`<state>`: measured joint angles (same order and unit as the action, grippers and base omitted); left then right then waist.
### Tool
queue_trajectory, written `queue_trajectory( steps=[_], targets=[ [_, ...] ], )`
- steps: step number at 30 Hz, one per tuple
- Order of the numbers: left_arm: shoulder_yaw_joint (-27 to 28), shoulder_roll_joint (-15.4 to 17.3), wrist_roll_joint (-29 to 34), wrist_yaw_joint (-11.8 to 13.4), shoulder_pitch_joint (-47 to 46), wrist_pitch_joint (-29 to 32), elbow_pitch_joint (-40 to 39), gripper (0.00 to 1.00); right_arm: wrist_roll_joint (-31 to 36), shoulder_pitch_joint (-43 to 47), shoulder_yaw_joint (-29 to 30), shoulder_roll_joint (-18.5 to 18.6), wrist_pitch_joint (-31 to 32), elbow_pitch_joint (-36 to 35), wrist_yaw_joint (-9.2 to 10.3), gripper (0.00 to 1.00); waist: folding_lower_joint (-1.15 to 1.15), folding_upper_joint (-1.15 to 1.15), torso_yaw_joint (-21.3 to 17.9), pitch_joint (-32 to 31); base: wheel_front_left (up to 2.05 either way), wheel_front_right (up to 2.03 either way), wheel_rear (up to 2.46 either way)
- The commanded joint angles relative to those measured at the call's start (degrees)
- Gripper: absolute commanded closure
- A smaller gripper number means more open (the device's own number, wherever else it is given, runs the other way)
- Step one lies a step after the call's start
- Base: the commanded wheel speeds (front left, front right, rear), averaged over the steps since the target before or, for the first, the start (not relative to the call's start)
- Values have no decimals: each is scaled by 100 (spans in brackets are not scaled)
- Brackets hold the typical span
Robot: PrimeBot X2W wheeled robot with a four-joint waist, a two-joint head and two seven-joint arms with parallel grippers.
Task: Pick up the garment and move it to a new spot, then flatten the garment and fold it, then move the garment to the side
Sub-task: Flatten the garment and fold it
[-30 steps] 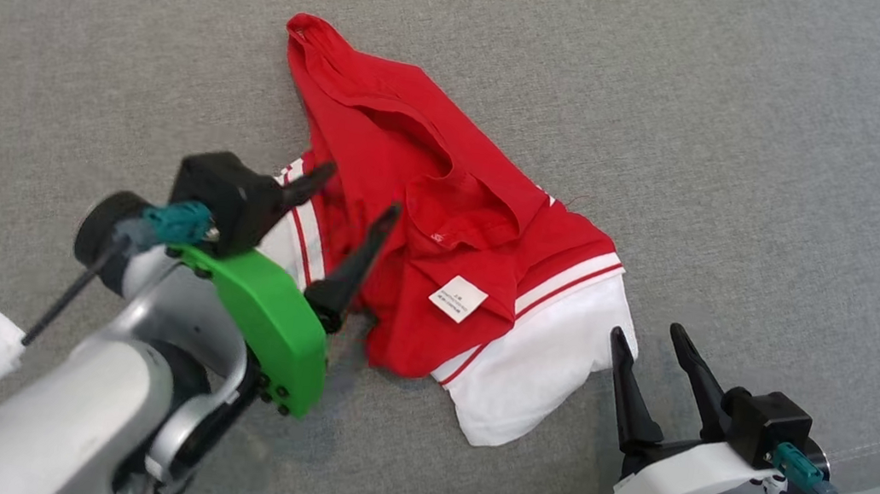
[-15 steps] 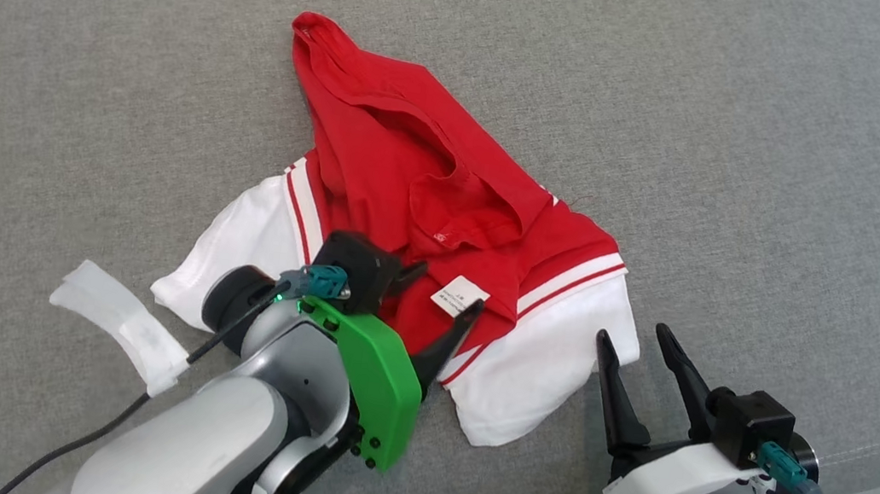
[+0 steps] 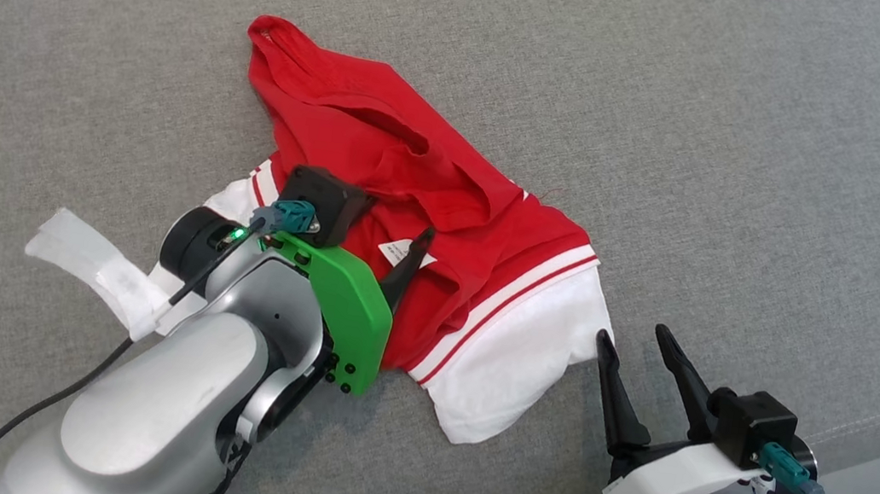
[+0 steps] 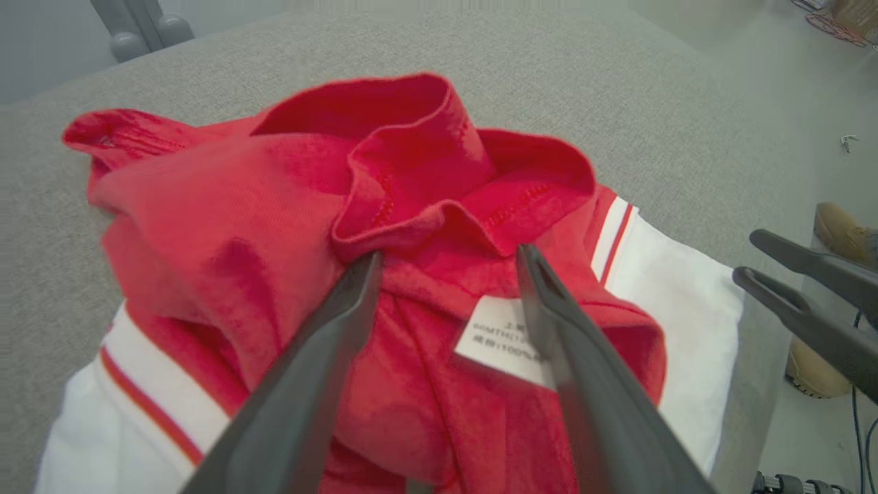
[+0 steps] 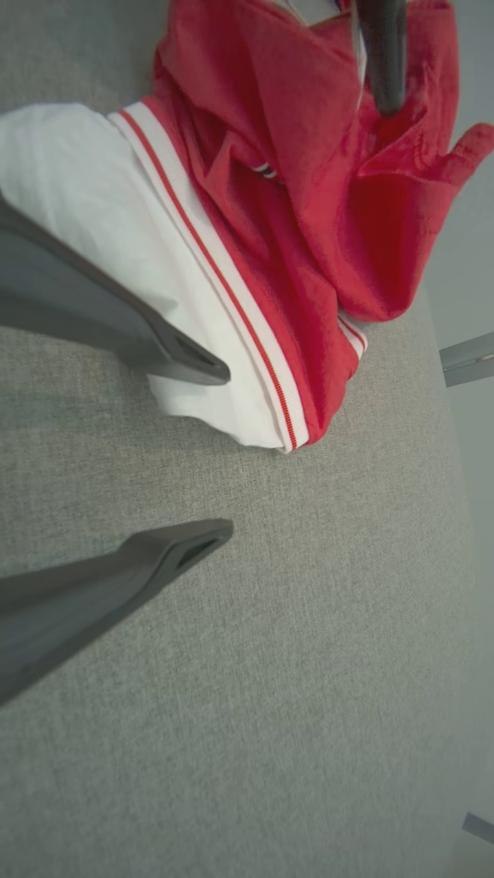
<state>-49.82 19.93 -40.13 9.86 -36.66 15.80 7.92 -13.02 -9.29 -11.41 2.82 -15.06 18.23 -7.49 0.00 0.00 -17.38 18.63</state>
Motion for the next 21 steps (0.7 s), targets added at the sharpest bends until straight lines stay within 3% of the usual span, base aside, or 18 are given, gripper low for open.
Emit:
queue_trajectory(
  steps=[1, 12, 21],
  targets=[
    [33, 19, 36, 26, -70, -52, 15, 0, -20, 60, 5, 15, -17, -8, 0, 0, 0, 0, 0, -8, 0, 0, 0],
    [23, 192, 321, 252, -240, -60, -316, 0, -35, 47, 21, 15, -17, 17, 0, 0, 0, 0, 19, -57, 0, 0, 0],
    [-97, 124, 256, 166, -325, 66, -169, 0, -66, -38, -36, 15, -17, 19, 0, 0, 0, 0, -4, -8, 0, 0, 0]
  ],
)
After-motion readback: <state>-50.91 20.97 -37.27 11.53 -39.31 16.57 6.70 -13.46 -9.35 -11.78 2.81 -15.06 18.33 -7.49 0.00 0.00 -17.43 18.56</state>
